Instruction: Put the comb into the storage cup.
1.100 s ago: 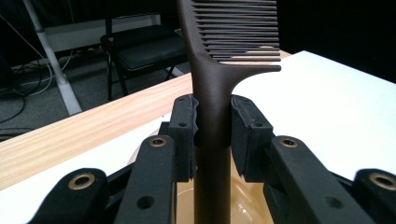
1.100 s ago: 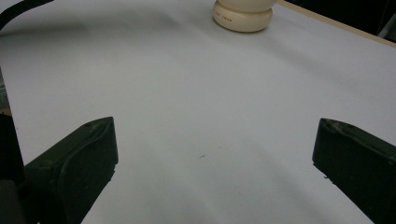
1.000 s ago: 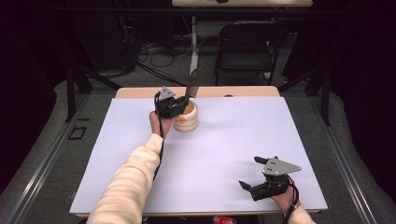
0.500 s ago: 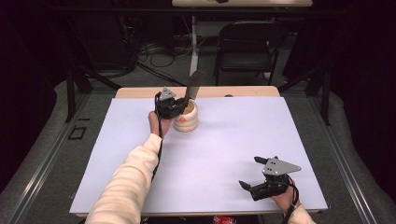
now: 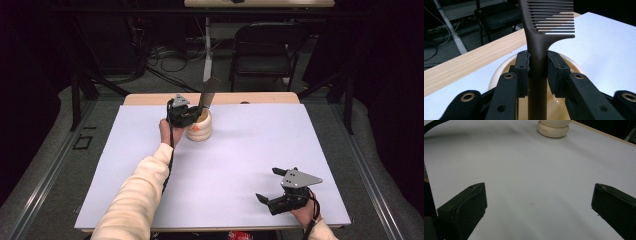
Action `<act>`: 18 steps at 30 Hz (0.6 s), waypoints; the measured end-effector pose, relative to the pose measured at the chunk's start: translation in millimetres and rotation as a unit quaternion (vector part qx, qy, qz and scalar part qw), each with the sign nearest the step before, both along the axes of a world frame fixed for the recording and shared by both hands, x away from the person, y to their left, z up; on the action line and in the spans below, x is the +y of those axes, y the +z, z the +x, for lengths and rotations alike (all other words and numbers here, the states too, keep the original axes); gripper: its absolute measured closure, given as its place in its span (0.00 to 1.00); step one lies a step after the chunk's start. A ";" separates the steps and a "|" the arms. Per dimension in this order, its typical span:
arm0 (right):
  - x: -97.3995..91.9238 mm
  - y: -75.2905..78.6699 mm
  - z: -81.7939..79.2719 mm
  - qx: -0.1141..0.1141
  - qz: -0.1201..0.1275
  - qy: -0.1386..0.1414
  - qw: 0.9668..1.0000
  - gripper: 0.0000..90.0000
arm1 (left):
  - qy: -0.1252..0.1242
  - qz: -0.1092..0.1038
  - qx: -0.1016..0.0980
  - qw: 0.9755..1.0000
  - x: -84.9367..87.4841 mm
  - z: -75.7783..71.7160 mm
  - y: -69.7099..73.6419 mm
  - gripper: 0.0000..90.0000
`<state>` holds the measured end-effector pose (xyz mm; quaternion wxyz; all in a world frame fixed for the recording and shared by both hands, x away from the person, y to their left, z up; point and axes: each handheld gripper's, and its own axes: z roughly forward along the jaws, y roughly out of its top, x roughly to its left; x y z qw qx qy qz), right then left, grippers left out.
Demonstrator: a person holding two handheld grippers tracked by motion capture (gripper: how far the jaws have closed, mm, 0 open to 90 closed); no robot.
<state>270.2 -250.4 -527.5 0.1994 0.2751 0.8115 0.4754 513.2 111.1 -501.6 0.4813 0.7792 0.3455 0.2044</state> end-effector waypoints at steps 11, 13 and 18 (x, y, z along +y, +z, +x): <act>-0.1 0.0 -0.1 0.000 0.000 0.000 1.000 0.00 | -0.005 0.013 0.003 1.000 -2.6 -1.0 0.9 0.80; -0.1 0.1 -0.1 0.000 0.000 0.000 1.000 0.00 | -0.007 0.015 0.002 1.000 -3.1 -1.2 1.2 0.80; 0.0 0.1 -0.2 0.000 0.000 -0.001 1.000 0.00 | -0.010 0.024 0.004 1.000 -4.0 -2.0 1.8 0.79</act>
